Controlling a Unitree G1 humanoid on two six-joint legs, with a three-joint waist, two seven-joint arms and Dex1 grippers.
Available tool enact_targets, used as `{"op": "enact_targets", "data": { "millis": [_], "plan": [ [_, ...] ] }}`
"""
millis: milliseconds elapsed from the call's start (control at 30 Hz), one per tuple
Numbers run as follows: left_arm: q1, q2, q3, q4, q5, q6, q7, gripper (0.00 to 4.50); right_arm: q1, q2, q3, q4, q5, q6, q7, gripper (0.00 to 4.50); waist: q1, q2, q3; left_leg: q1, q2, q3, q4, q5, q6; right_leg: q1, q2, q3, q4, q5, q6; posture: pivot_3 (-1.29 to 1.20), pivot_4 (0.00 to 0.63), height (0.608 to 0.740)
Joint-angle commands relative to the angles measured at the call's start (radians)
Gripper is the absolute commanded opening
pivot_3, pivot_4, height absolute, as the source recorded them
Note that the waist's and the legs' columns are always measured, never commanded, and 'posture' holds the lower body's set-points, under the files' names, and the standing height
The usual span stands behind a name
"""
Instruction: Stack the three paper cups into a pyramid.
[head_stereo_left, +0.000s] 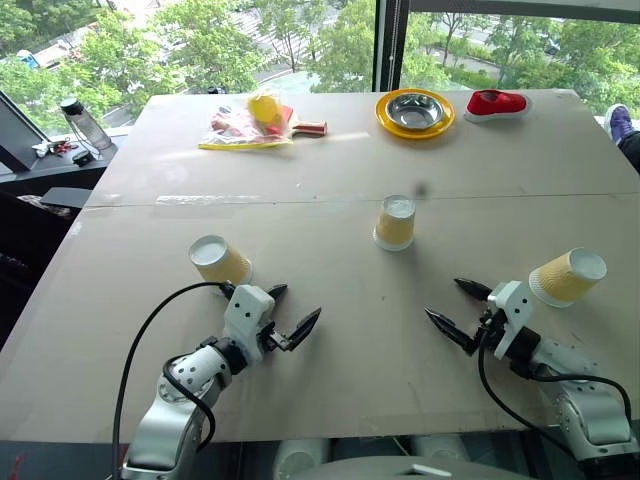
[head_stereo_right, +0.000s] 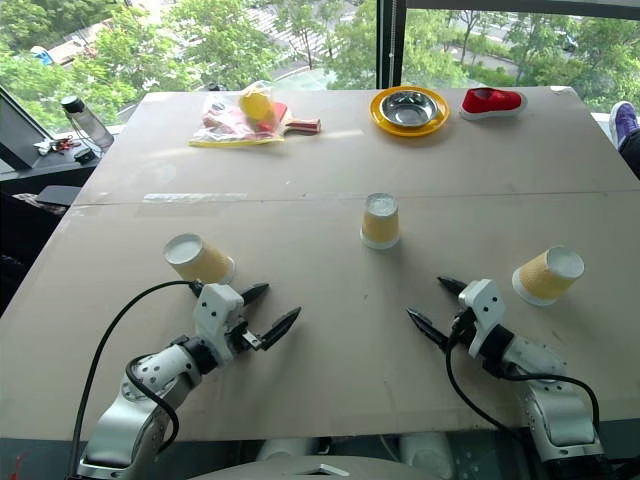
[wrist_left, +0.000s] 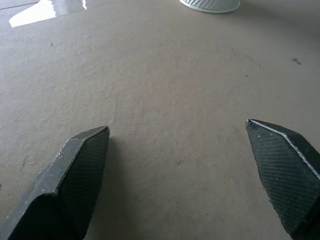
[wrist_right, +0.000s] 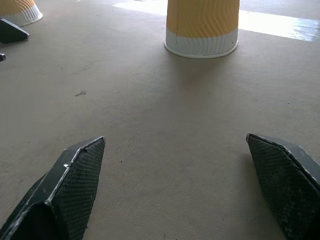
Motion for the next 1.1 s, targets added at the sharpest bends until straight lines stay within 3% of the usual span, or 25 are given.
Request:
{"op": "enact_targets", "data": {
  "millis": [33,733,1100],
  "plan": [
    [0.003,0.001,-0.001,-0.015,-0.010,0.016,-0.004,4.47,0.008,0.007,-0.003,-0.009,-0.003,0.007,-0.007,4.50,0.000,0.000,0.000,0.000,0.000,0.000,0.000,0.000,0.000,0.000,0.000,0.000,0.000,0.000,0.000,0.00,0.150,0.740],
    [-0.051,-0.012,-0.004,0.034,-0.002,-0.016,-0.025,4.47,-0.018,0.050,-0.014,0.024,-0.041,-0.044,-0.034,4.50,-0.001,-0.001,0.000,0.001,-0.001,0.001,0.001,0.000,0.000,0.000,0.004,-0.004,0.003,0.000,0.001,0.00,0.150,0.740],
    [-0.182,0.049,0.045,-0.025,-0.107,0.023,-0.129,4.47,-0.215,0.156,0.013,0.053,-0.047,-0.024,-0.100,4.50,-0.002,-0.003,0.002,0.001,-0.001,0.000,0.002,0.000,0.000,-0.002,0.006,-0.004,0.007,0.000,0.001,0.00,0.150,0.740]
  ]
}}
